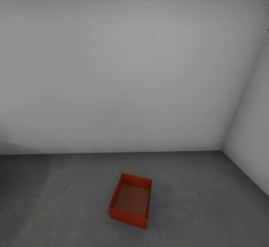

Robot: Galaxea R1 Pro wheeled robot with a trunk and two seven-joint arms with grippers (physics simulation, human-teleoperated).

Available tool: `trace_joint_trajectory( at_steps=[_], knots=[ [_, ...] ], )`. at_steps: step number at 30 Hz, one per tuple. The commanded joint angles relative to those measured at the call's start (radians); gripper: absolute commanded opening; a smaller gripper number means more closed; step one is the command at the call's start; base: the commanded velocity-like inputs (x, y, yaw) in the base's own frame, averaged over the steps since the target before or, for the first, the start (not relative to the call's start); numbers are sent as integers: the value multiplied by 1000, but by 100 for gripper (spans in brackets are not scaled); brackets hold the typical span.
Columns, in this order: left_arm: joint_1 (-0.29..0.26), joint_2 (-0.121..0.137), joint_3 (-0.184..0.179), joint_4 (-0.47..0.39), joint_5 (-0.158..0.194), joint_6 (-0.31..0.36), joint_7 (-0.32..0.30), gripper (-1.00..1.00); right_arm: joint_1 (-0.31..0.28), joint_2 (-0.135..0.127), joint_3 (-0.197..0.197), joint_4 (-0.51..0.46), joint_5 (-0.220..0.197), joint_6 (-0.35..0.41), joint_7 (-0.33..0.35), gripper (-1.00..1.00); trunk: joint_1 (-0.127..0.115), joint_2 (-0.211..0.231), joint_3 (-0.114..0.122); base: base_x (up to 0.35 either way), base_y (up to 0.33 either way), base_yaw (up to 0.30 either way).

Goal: Move the two storage containers from the living room to the garage. In the garage, place one container on the floor and stack the other container on top of it (either order is fine).

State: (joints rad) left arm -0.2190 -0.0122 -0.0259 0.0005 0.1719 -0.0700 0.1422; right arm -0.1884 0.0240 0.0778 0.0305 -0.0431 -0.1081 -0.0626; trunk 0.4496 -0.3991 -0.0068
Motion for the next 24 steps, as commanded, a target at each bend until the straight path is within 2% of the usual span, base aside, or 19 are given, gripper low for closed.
trace_joint_trajectory(
  at_steps=[1,24],
  knots=[
    [0,0,-3,1,8,-4,2,100,-1,0,8,3,-4,-5,-3,100,0,-1,1,0,0,0],
    [5,0,-3,0,8,-6,2,100,0,-7,9,2,-1,9,-15,100,0,-1,7,0,0,-1]
  ],
)
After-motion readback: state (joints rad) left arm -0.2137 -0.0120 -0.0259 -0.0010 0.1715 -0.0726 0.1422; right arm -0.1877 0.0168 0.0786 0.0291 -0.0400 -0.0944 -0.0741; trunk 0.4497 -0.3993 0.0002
